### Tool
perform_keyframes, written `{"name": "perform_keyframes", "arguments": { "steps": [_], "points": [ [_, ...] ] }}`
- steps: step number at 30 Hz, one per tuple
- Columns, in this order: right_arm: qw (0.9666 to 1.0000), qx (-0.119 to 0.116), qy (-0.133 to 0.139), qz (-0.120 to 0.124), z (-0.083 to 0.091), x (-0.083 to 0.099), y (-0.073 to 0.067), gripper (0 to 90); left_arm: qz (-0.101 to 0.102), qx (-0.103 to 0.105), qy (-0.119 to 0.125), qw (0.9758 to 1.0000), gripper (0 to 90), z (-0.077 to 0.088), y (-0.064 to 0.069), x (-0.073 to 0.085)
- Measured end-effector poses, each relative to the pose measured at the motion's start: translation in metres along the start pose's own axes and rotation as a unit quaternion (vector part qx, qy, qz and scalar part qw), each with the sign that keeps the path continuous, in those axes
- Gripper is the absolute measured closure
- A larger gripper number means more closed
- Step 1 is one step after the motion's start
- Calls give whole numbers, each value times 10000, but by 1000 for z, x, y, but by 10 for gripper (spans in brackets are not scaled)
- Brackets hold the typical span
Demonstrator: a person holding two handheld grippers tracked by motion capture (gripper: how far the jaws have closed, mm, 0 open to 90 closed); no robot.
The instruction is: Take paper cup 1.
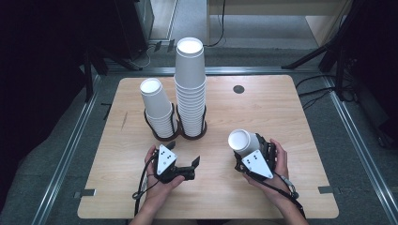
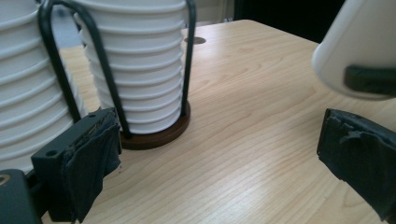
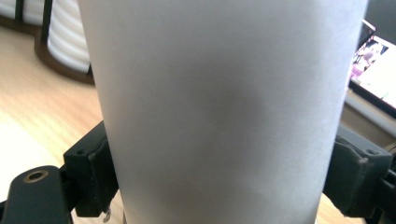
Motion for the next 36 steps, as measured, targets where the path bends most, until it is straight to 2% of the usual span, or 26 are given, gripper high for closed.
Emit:
{"name": "perform_keyframes", "arguments": {
  "steps": [1, 2, 6, 8, 12, 15, 16, 18, 21, 22, 24, 25, 29, 33, 36],
  "points": [
    [9999, 35, -56, 139, 0, 2, -2, 131, -23, 21, 6, 10000, 0, 1, 0, -1],
    [9991, 65, -106, 418, -2, 5, -6, 131, -31, 56, 26, 10000, 0, 2, 1, -1],
    [9967, 126, -125, 786, -3, 7, -11, 131, 31, 211, 104, 9997, 0, 4, 3, -4],
    [9946, 179, -111, 1012, -3, 8, -14, 131, -5, 288, 128, 9995, 0, 4, 6, -6],
    [9881, 295, -145, 1505, -3, 8, -20, 132, -87, 462, 151, 9988, 0, 5, 12, -8],
    [9816, 382, -126, 1867, -2, 8, -24, 132, -120, 547, 165, 9983, 0, 5, 15, -10],
    [9816, 382, -126, 1867, -2, 8, -24, 132, -128, 608, 173, 9979, 0, 5, 18, -11],
    [9762, 408, -91, 2130, -2, 6, -28, 132, -117, 803, 184, 9965, 0, 5, 23, -12],
    [9712, 492, -37, 2332, -1, 5, -30, 131, -137, 1114, 190, 9935, 0, 5, 30, -14],
    [9712, 492, -37, 2332, -1, 5, -30, 131, -137, 1114, 190, 9935, 1, 5, 30, -14],
    [9692, 496, 54, 2413, 0, 2, -33, 130, -240, 1349, 181, 9904, 0, 5, 37, -16],
    [9677, 470, 92, 2474, 0, 1, -34, 130, -256, 1380, 182, 9899, 0, 5, 38, -17],
    [9663, 384, 167, 2540, 1, -1, -40, 129, -245, 1518, 223, 9879, 0, 5, 42, -20],
    [9666, 257, 244, 2537, 3, -3, -46, 129, -196, 1553, 246, 9874, 0, 6, 41, -20],
    [9643, 240, 285, 2622, 4, -4, -47, 129, -159, 1570, 271, 9871, 0, 7, 41, -21]
  ]
}}
Point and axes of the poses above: each handheld gripper's, and its own axes: z roughly backward along the jaws, x roughly out of its underside, y roughly to its right, the point moved 8 cm from there along -z, roughly forward along the jaws, and after that the axes turned 15 degrees about -z, right-handed, at the moved point
